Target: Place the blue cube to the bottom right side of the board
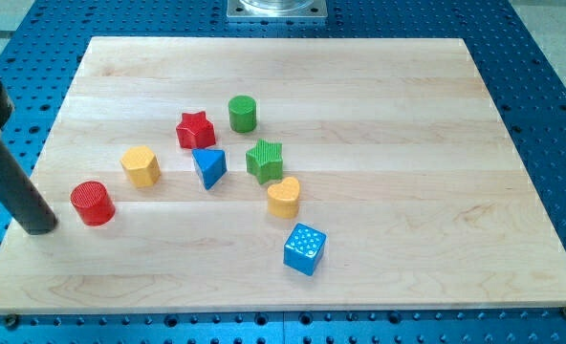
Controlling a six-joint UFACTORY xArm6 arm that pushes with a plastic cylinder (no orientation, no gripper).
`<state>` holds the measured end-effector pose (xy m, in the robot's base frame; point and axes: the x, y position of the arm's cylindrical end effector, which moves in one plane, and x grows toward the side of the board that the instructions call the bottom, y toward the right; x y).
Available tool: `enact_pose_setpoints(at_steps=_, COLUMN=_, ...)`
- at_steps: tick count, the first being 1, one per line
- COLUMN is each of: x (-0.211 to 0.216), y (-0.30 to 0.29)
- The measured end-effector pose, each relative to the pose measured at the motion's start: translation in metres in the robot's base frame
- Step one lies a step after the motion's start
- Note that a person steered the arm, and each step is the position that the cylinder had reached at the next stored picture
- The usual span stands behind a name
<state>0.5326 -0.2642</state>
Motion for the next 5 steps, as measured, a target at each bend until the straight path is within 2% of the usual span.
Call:
enact_pose_setpoints(at_steps=2, x=0.008, y=0.0)
enact_pose_setpoints(at_steps=3, x=0.042, y=0.025)
enact_pose_setpoints(at_steps=5, x=0.056, y=0.249)
